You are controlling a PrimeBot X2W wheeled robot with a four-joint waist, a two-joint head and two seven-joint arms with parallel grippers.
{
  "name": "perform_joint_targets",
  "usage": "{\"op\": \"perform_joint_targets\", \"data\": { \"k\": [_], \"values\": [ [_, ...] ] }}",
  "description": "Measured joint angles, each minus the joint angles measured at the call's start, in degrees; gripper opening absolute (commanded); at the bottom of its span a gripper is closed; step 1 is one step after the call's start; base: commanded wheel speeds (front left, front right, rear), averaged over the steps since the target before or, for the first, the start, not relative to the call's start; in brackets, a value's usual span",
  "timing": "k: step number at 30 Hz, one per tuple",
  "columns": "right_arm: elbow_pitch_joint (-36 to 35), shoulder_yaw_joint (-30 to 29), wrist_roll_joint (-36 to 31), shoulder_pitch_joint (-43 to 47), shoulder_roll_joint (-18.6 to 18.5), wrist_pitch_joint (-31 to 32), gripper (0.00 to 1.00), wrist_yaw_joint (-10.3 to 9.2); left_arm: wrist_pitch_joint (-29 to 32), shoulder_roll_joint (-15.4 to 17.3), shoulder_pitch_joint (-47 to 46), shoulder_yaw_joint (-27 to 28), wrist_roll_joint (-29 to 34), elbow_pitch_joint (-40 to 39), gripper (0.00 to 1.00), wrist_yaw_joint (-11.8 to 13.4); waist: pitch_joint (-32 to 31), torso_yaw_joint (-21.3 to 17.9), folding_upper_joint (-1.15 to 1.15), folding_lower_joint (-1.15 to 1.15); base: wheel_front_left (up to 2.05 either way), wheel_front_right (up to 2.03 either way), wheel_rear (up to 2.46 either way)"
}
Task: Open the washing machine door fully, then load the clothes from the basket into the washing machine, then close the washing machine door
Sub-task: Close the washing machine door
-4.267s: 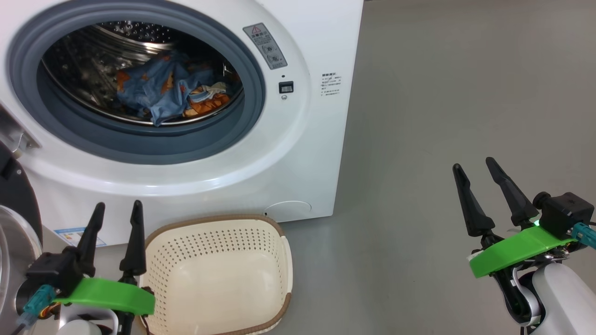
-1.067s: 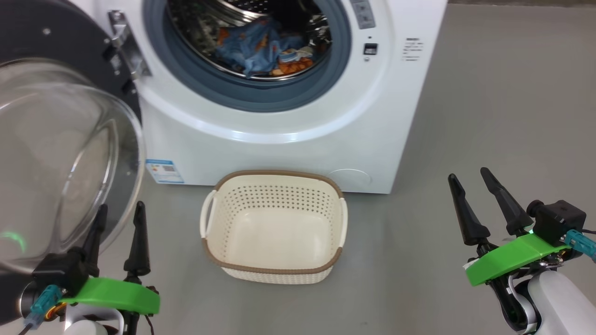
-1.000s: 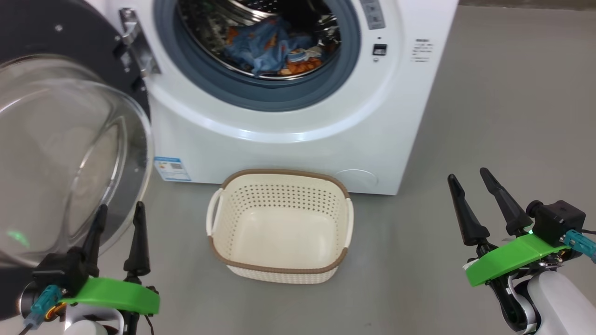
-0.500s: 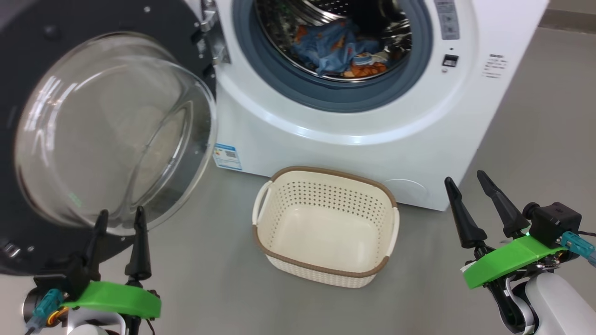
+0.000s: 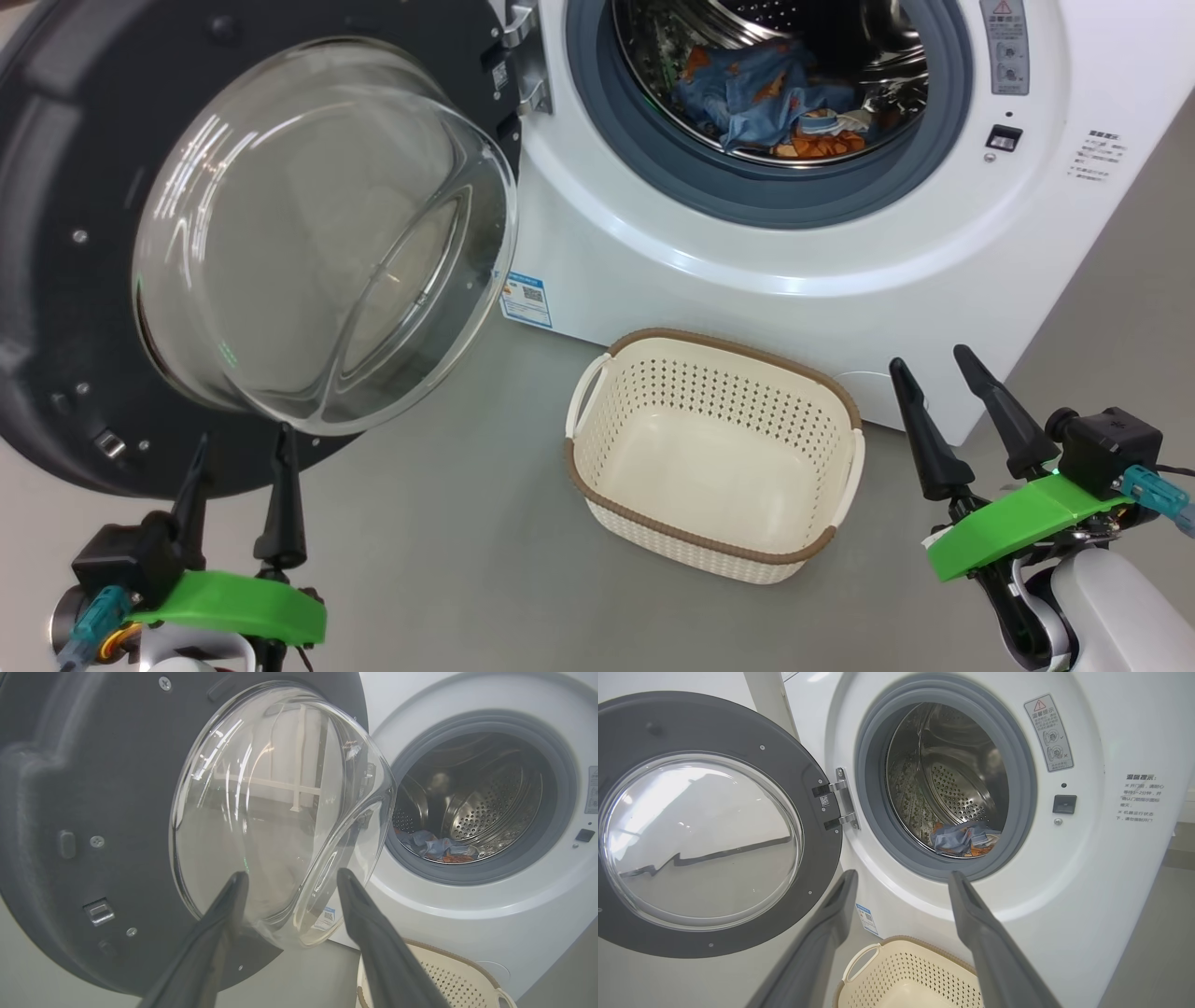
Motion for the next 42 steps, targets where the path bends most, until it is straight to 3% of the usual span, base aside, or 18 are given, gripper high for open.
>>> {"op": "perform_joint_targets", "data": {
  "k": [31, 32, 33, 34, 35, 42],
  "values": [
    [0.3, 0.9, 0.1, 0.0, 0.0, 0.0, 1.0, 0.0, 0.0, -0.4, 0.0, 0.3, 0.0, 0.0, 1.0, 0.0, 0.1, 1.7, 0.0, 0.0, 0.0, 0.0, 0.0],
    [0.3, 0.9, 0.1, 0.0, 0.0, 0.0, 1.0, 0.0, 0.0, -0.4, 0.0, 0.3, 0.0, 0.0, 0.85, 0.0, 0.0, 1.7, 0.0, 0.0, 0.0, 0.0, 0.0],
    [0.3, 0.9, 0.1, 0.0, 0.0, 0.0, 1.0, 0.0, 0.0, -0.4, 0.0, 0.3, 0.0, 0.0, 0.48, 0.0, 0.0, 1.7, 0.0, 0.0, 0.0, 0.0, 0.0],
    [0.3, 0.9, 0.2, 0.0, 0.0, 0.0, 1.0, 0.0, 0.0, -0.4, 0.0, 0.2, 0.0, 0.0, 0.17, 0.0, -0.1, 1.7, 0.0, 0.0, 0.0, 0.0, 0.0],
    [0.3, 0.9, 0.3, 0.0, 0.0, 0.0, 1.0, 0.0, 0.0, -0.4, 0.0, 0.2, 0.0, 0.0, 0.0, 0.0, -0.1, 1.7, 0.0, 0.0, 0.0, 0.0, 0.0],
    [0.4, 0.9, 0.3, 0.0, 0.0, 0.0, 1.0, 0.0, 0.0, 0.7, -0.1, 0.1, -0.1, -2.6, 0.0, -1.2, -0.8, 1.9, 0.0, 0.0, 0.0, 0.0, 0.0]
  ]
}}
